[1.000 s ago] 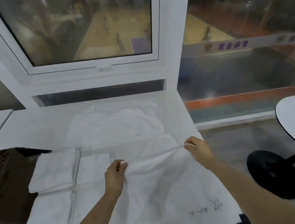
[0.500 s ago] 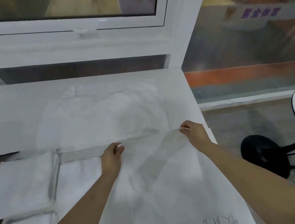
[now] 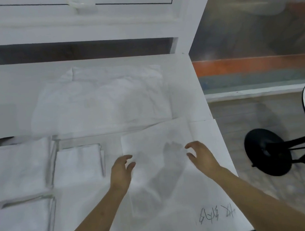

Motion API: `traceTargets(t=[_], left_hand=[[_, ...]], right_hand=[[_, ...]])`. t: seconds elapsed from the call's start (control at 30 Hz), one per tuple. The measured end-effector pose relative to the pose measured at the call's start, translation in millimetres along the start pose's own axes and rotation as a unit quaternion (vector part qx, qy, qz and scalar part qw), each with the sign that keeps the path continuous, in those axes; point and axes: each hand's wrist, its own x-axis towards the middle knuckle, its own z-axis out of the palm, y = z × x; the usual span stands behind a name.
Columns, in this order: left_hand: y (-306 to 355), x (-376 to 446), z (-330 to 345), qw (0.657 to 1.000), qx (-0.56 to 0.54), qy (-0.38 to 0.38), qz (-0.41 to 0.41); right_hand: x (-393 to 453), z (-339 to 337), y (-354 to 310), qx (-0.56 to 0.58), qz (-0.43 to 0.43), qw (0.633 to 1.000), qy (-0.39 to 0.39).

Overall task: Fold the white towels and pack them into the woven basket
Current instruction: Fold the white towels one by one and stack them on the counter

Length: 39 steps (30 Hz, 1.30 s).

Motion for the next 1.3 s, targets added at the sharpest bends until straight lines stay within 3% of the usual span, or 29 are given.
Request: traceTargets(t=[0.1, 0.2, 0.37, 0.47, 0.6, 0.73, 1.03, 1.17, 1.3], left_hand=[[-19.6, -38.2, 15.4, 0.989, 0.105, -0.018, 0.099], [-42.9, -76.8, 26.2, 0.955, 0.215, -0.044, 0.201], [-74.5, -122.5, 36.7, 0.906, 0.323, -0.145, 0.233], [-80.1, -134.3, 37.8, 0.887, 0.364, -0.138, 0.248], [-69.0, -129.3, 30.5, 0.896, 0.347, -0.04, 0.275], [-36.7, -119.0, 9.9, 0.915, 0.318, 0.0, 0.247], [147.4, -57.7, -91.1, 0.906, 0.229, 0.112, 0.337], [227.4, -49.1, -124.7, 0.914, 0.167, 0.121, 0.351], [269.0, -51.7, -143.3, 0.926, 0.13, 0.078, 0.347]], right_hand=[[-45.9, 15.5, 12.2, -0.012, -0.062, 0.997, -0.033], [-86.5, 24.4, 26.4, -0.031, -0.089, 0.992, -0.08], [-126.5, 33.9, 50.8, -0.107, -0.094, 0.969, -0.201], [-132.9, 39.2, 58.4, -0.137, -0.11, 0.963, -0.206], [-128.6, 40.8, 56.0, -0.125, -0.112, 0.976, -0.138], [-118.0, 4.5, 30.0, -0.077, -0.076, 0.99, -0.092], [-60.3, -162.6, -69.6, 0.043, -0.131, 0.983, 0.123], [-46.9, -232.2, -108.0, 0.055, -0.158, 0.963, 0.21], [-40.6, -268.6, -128.8, 0.064, -0.15, 0.96, 0.228]])
